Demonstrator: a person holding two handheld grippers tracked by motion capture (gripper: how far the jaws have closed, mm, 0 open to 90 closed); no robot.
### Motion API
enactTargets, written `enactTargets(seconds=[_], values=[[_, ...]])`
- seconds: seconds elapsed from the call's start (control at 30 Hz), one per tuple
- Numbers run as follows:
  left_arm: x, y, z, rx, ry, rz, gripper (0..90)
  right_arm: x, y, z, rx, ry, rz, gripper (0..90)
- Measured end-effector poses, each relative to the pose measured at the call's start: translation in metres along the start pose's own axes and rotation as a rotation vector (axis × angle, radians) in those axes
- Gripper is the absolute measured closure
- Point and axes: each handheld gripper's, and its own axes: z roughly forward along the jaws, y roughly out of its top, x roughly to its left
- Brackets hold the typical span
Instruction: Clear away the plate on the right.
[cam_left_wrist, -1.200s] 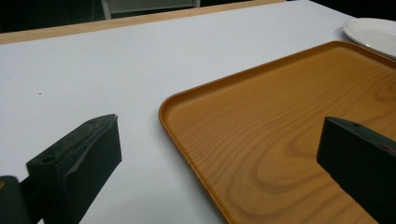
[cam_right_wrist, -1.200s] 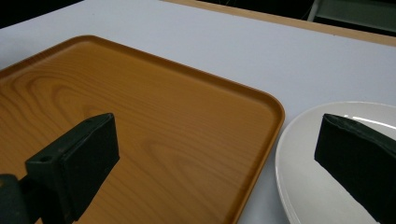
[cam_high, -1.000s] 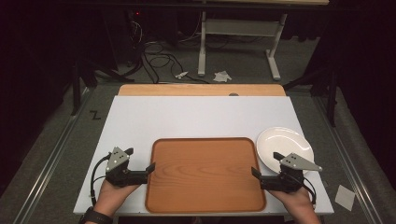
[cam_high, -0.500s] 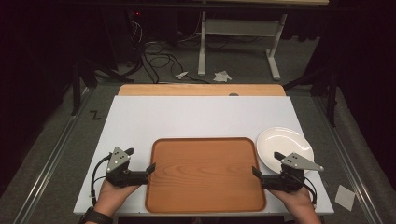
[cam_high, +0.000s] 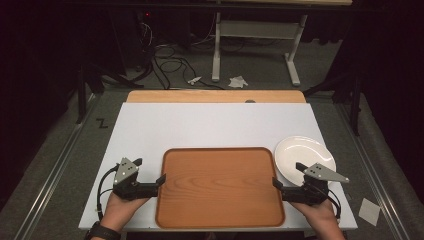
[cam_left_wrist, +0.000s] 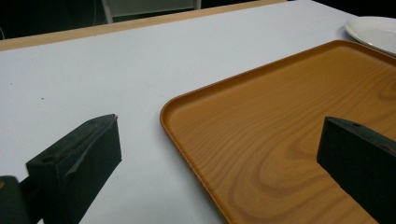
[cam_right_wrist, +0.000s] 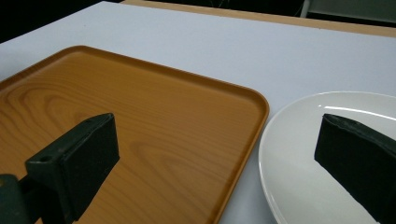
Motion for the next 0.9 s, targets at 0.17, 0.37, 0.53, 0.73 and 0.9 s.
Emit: enactTargets(seconds=[0.17, 0.37, 0.53, 0.73, 0.9], values=[[0.001, 0.001, -0.002, -0.019, 0.003, -0.005, 0.3, -0.005, 0.001, -0.004, -0.022, -0.011, 0.004, 1.4], [0.002, 0.003, -0.006, -0.046, -0.003, -0.02, 0.3, -0.015, 0.003, -0.018, -0.076, -0.044, 0.031, 1.4], [0.003, 0.005, -0.007, -0.084, -0.004, -0.031, 0.5, -0.029, 0.002, -0.031, -0.113, -0.09, 0.077, 1.8], [0.004, 0.006, -0.004, -0.104, -0.004, -0.022, 0.5, -0.048, -0.003, -0.045, -0.152, -0.151, 0.12, 2.3], [0.004, 0.008, -0.002, -0.099, -0.002, -0.009, 0.5, -0.056, -0.008, -0.051, -0.15, -0.176, 0.152, 3.8]])
